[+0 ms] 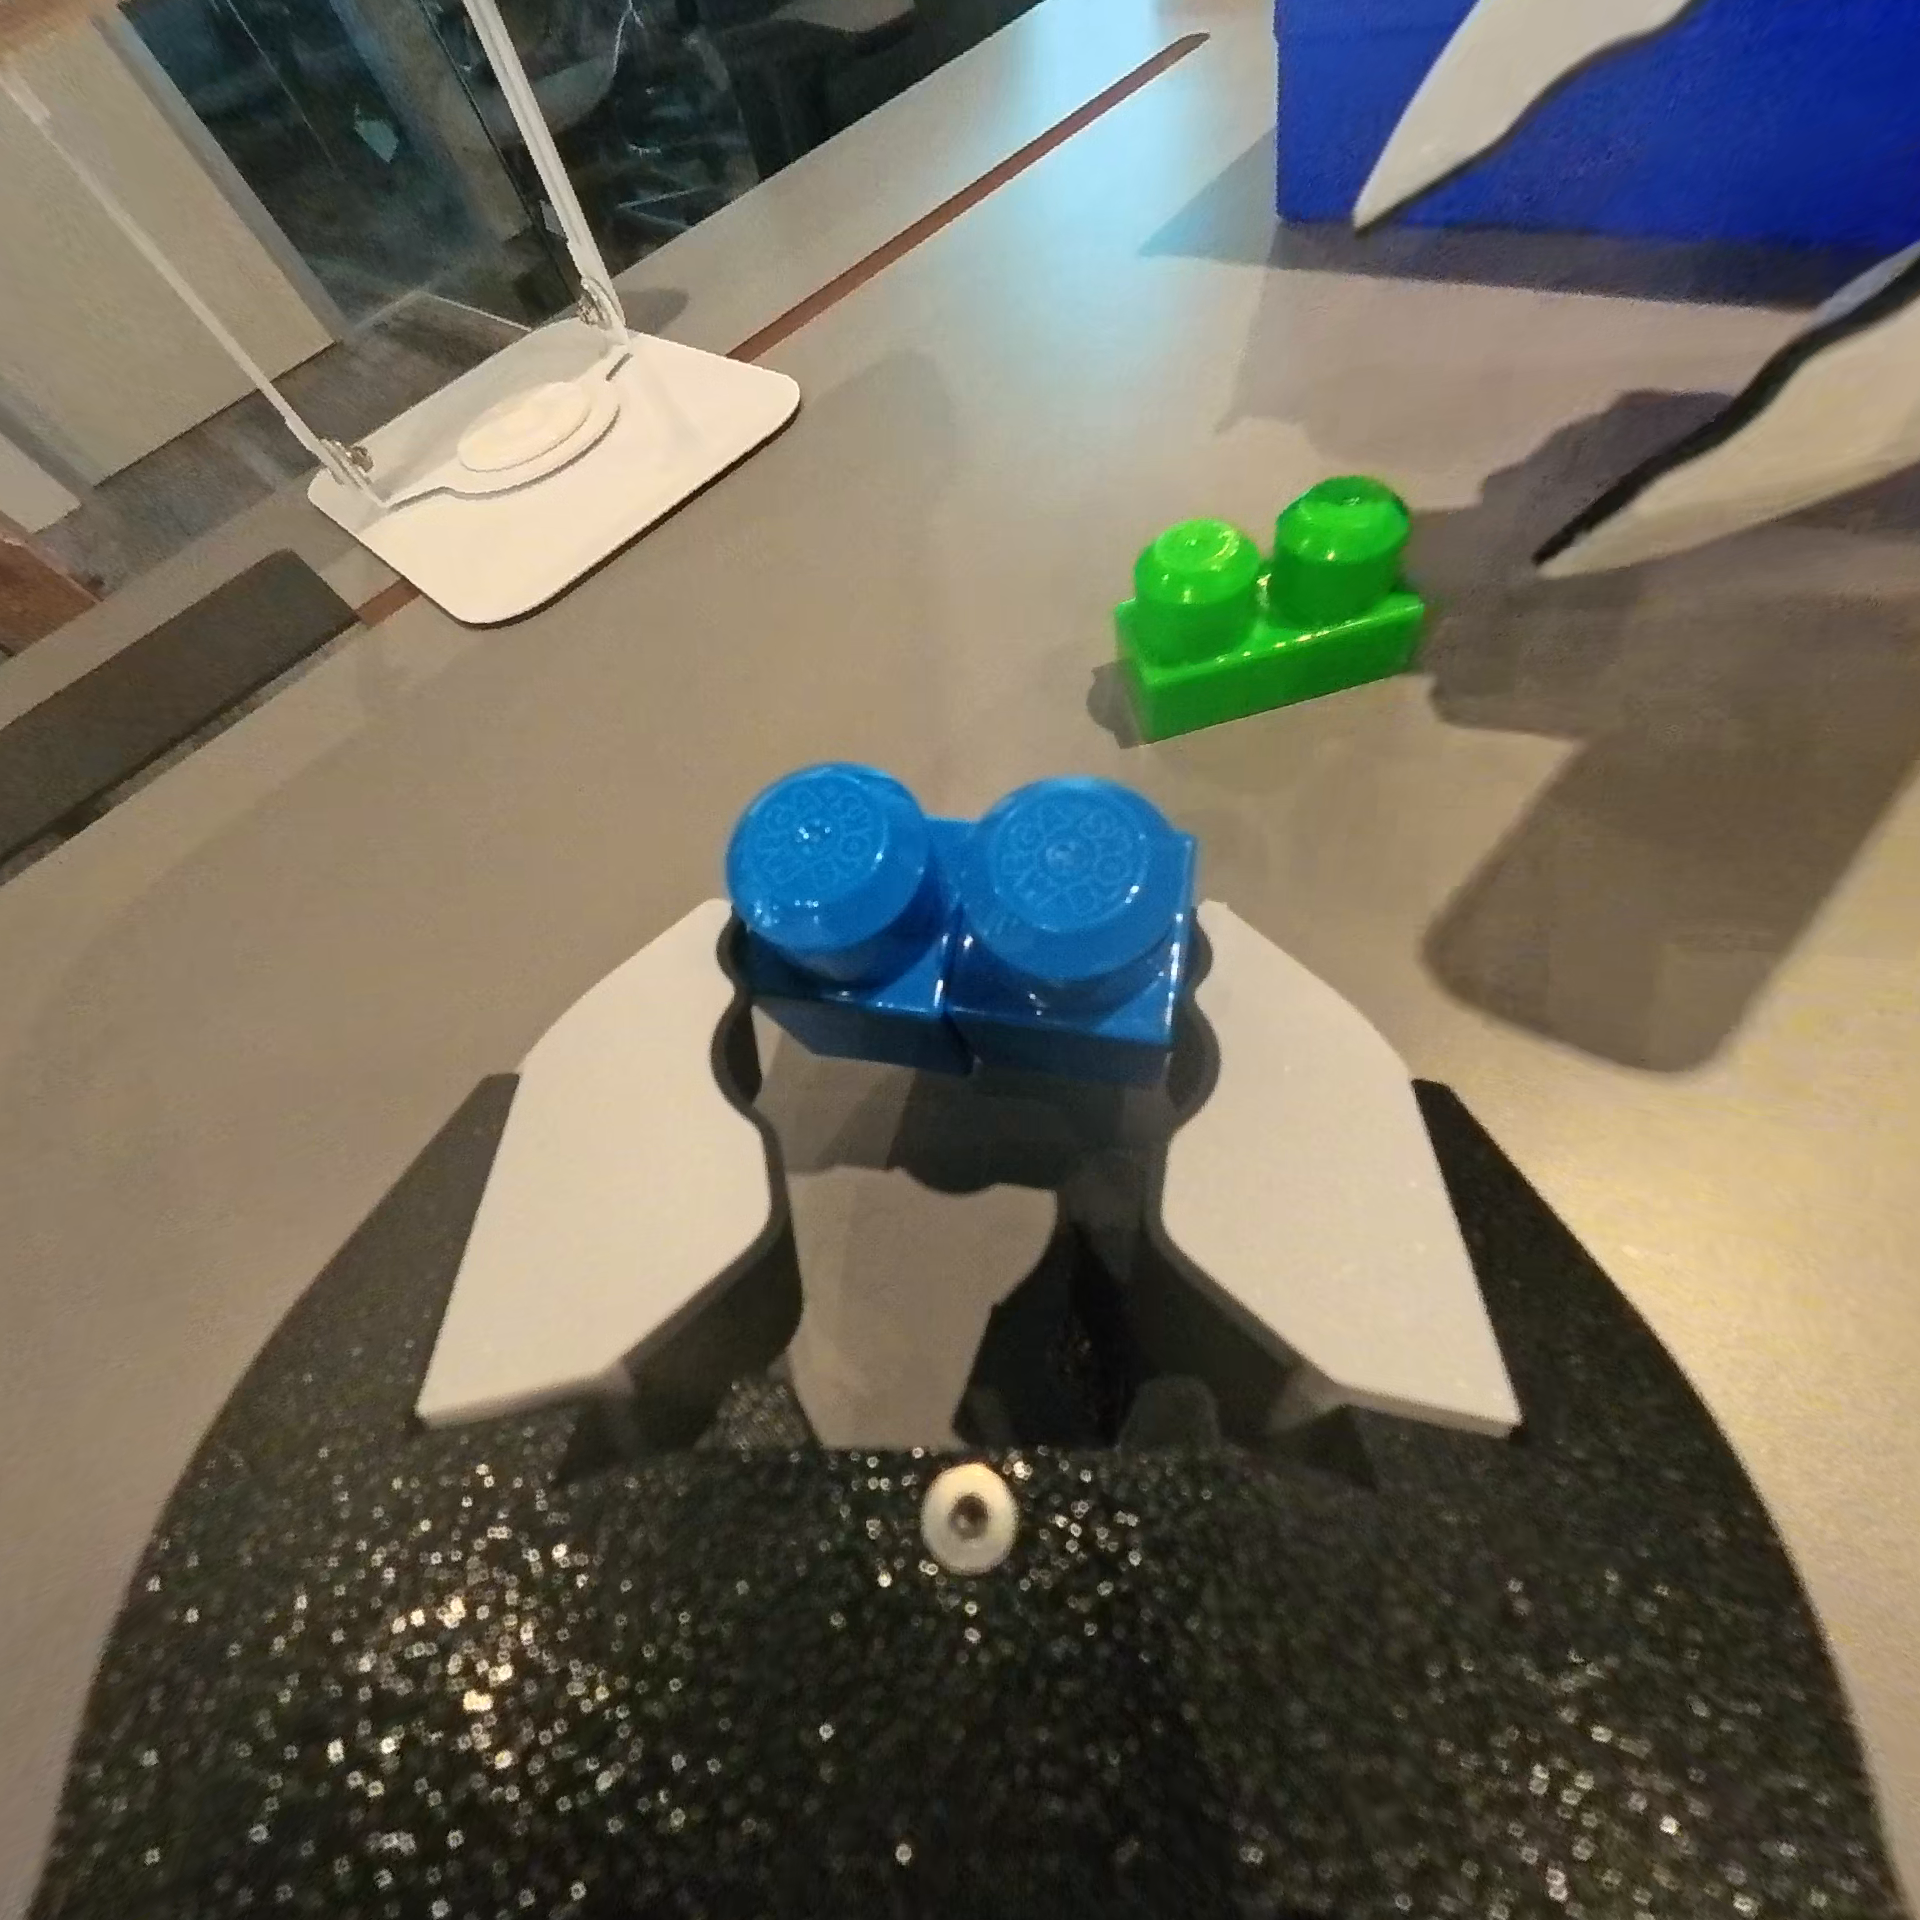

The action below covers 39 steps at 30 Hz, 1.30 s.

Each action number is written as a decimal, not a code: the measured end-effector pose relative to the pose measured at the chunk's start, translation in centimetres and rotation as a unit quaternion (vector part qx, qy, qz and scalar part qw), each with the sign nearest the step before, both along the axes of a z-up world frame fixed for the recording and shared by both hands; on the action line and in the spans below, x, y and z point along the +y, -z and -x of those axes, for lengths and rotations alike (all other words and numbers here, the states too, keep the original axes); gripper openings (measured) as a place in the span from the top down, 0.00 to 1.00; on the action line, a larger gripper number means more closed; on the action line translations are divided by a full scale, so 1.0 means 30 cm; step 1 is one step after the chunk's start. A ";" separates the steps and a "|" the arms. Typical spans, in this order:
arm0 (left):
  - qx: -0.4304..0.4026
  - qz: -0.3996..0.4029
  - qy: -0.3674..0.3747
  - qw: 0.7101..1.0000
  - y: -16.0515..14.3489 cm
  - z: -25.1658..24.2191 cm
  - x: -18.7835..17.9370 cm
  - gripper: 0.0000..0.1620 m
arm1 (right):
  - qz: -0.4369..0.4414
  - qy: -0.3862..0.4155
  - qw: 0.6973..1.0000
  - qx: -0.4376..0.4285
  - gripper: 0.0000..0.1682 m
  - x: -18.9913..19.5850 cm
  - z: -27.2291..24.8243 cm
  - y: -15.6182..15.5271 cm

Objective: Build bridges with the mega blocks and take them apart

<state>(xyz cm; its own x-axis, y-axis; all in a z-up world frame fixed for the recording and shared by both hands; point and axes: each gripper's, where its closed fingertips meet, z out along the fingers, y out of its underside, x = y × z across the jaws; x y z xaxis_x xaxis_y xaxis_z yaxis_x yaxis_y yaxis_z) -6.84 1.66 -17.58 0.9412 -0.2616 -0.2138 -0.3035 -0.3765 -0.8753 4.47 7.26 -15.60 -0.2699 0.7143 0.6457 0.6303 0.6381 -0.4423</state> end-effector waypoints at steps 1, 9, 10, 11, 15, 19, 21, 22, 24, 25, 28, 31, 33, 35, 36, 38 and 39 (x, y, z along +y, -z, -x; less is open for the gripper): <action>0.000 0.000 0.000 1.000 0.000 0.000 0.000 0.53 | 0.063 0.018 0.997 0.031 0.63 -0.015 0.009 -0.015; 0.000 0.000 0.001 1.000 0.000 -0.002 -0.002 0.53 | 0.252 0.111 0.956 0.105 0.77 0.010 0.032 0.010; 0.001 0.000 0.001 1.000 0.000 -0.002 -0.002 0.53 | 0.263 0.115 0.953 0.101 0.77 0.012 0.034 0.022; 0.000 0.000 0.001 1.000 -0.001 -0.002 -0.002 0.53 | 0.276 0.117 0.949 0.099 0.77 0.010 0.038 0.030; -0.001 0.001 0.000 1.000 0.000 -0.002 -0.002 0.53 | 0.285 0.128 0.945 0.092 0.78 0.017 0.055 0.056; 0.001 0.005 -0.002 1.000 0.004 -0.002 -0.002 0.53 | 0.289 0.143 0.945 0.062 0.80 0.019 0.062 0.095; -0.005 0.013 -0.009 1.000 0.010 0.004 0.003 0.53 | 0.288 0.149 0.944 0.056 0.83 0.023 0.064 0.103; -0.013 0.020 -0.013 1.000 0.014 0.006 0.007 0.53 | 0.287 0.155 0.944 0.056 0.83 0.025 0.066 0.101; -0.034 0.040 -0.023 0.998 0.026 0.009 0.018 0.53 | 0.290 0.166 0.940 0.073 0.83 0.031 0.082 0.073; -0.041 0.047 -0.029 0.998 0.030 0.013 0.025 0.53 | 0.297 0.171 0.935 0.093 0.83 0.031 0.096 0.045; -0.045 0.059 -0.048 0.996 0.035 0.026 0.041 0.53 | 0.331 0.162 0.918 0.146 0.83 -0.009 0.162 -0.055; -0.045 0.071 -0.064 0.994 0.048 0.033 0.055 0.53 | 0.342 0.159 0.908 0.184 0.83 -0.051 0.234 -0.130; -0.044 0.079 -0.070 0.993 0.058 0.031 0.062 0.53 | 0.355 0.154 0.903 0.186 0.83 -0.088 0.283 -0.147; -0.041 0.082 -0.072 0.993 0.062 0.027 0.069 0.53 | 0.360 0.152 0.905 0.168 0.83 -0.119 0.323 -0.131; -0.038 0.083 -0.073 0.993 0.065 0.026 0.071 0.52 | 0.358 0.154 0.907 0.159 0.83 -0.127 0.338 -0.118; -0.029 0.090 -0.074 0.993 0.075 0.025 0.072 0.53 | 0.354 0.160 0.910 0.148 0.84 -0.134 0.357 -0.104; -0.026 0.091 -0.074 0.993 0.078 0.024 0.073 0.52 | 0.349 0.164 0.911 0.143 0.84 -0.135 0.362 -0.100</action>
